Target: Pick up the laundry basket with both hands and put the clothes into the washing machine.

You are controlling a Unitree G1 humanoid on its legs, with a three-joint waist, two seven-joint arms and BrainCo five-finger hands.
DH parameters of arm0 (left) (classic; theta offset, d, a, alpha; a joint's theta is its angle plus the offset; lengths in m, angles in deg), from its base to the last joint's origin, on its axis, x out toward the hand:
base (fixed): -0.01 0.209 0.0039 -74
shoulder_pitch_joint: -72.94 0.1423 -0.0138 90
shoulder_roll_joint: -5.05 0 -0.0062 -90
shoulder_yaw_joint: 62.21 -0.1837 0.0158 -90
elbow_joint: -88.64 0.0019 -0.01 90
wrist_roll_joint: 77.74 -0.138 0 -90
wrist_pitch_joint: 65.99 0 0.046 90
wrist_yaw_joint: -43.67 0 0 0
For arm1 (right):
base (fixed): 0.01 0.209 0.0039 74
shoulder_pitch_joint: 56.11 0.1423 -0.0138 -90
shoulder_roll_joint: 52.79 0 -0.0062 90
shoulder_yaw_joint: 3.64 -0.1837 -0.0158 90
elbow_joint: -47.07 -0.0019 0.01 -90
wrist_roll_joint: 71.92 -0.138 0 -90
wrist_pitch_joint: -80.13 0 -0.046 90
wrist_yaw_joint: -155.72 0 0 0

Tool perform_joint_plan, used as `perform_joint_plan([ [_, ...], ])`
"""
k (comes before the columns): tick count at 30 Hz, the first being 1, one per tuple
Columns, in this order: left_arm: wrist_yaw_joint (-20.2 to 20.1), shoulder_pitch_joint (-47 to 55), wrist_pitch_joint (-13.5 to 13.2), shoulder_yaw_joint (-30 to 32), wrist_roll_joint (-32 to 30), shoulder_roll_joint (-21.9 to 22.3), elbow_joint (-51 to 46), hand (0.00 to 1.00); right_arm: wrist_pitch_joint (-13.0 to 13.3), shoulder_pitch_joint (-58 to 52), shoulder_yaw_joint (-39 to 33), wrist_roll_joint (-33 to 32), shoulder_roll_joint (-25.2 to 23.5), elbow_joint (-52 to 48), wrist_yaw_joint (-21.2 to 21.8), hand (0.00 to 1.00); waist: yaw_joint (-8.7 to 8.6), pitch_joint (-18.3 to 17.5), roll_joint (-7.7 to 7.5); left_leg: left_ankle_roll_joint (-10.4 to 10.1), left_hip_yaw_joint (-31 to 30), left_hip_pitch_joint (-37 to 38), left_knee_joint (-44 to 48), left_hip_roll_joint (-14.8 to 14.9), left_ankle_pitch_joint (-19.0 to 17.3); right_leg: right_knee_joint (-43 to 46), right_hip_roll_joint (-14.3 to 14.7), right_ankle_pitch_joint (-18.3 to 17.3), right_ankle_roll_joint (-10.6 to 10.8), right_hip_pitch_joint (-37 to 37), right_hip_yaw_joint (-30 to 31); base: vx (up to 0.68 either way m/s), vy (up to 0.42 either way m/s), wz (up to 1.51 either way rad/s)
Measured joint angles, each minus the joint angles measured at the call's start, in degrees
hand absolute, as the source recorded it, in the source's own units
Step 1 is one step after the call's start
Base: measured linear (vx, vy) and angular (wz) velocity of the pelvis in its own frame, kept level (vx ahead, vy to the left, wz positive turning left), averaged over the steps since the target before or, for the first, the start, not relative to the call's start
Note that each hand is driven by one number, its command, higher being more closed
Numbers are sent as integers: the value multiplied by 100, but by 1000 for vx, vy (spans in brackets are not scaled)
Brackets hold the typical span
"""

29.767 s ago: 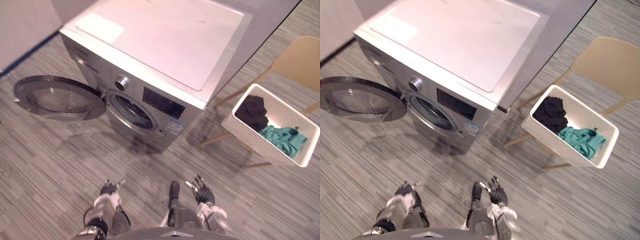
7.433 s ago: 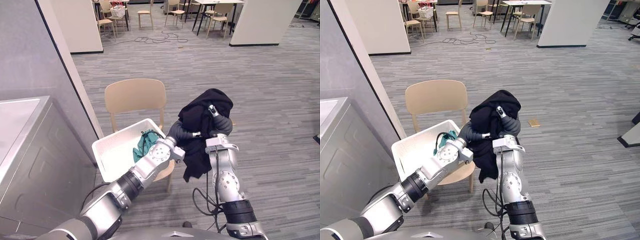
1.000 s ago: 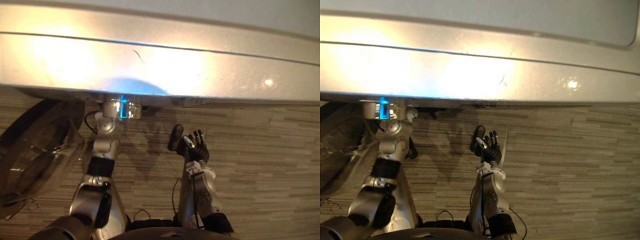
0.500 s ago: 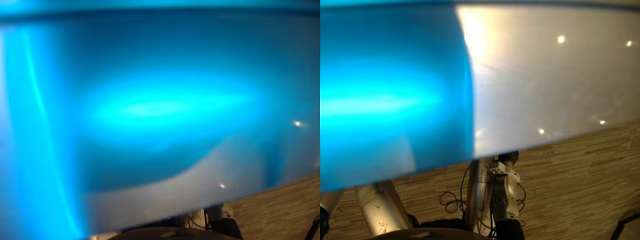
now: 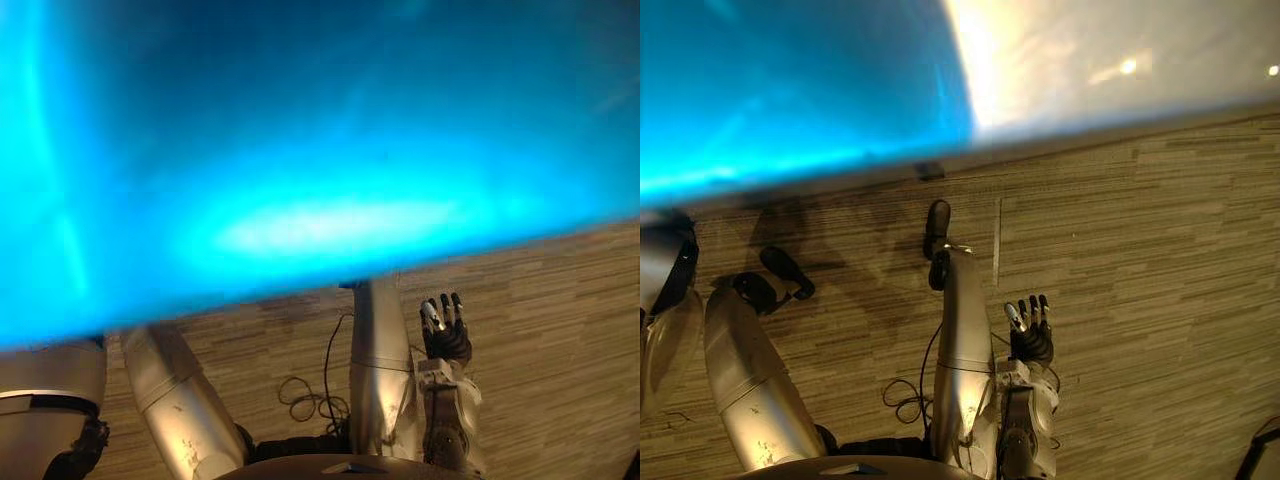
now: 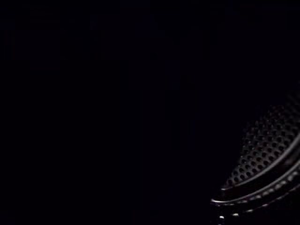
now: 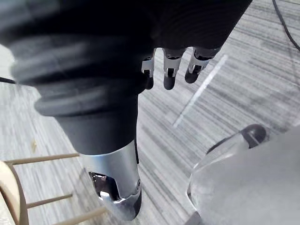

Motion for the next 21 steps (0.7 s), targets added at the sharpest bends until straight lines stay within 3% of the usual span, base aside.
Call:
perform_joint_plan([
  [3, 119, -114, 66, 16, -698, -14, 8, 0, 25, -7, 60, -33, -17, 50, 4, 0, -41, -4, -5, -11, -95, -130, 13, 2, 8, -33, -1, 19, -28, -28, -73, 0, 0, 0],
  [6, 87, -127, 104, 78, -723, 2, 255, 0, 111, -7, 233, -31, -7, 60, 2, 0, -63, -12, -12, -25, -107, -154, 9, 6, 18, -46, 1, 25, -35, -43, -78, 0, 0, 0],
  [9, -121, -199, 99, 83, 272, 229, 921, 0, 108, -6, 243, -29, -8, 64, -30, 0, -58, -34, -9, -30, -138, -168, -1, 6, 26, -80, 1, 28, -34, -14, -116, 0, 0, 0],
  [11, -359, -186, 129, 292, 1335, 466, 1105, 0, 90, -6, 262, -26, -17, 84, -62, 0, -83, -44, -12, -32, -185, -169, -30, -4, 29, -140, -4, 29, -32, 62, -178, 3, 16, 2],
  [13, -617, -19, 140, 639, 1579, 600, 1077, 0, 45, -5, 266, -10, -30, 91, -80, 0, -111, -74, 4, -38, -222, -165, -71, -33, 42, -170, -15, 28, -30, 118, -216, 9, 31, 6],
  [16, -942, 834, 332, 1156, 1034, 995, 1149, 0, -7, -4, 320, 75, -10, 305, -123, 0, -166, -491, 5, -57, -138, -171, -200, -51, 59, -199, -25, 23, -35, 36, -215, 30, 30, -2],
  [19, -1035, 1581, 418, 1692, 881, 1527, 1253, 0, -7, 29, 418, 77, 20, 284, -127, 0, -156, -661, 15, -84, -180, -168, -258, -76, 109, -166, -43, 10, -55, 39, -257, 25, 12, 5],
  [21, -1031, 2073, 273, 2135, 587, 1821, 1100, 0, -2, 107, 460, 78, 21, 282, -127, 0, -174, -678, 19, -80, -204, -145, -314, -117, 157, -167, -93, 4, -65, 80, -287, 7, 21, 14],
])
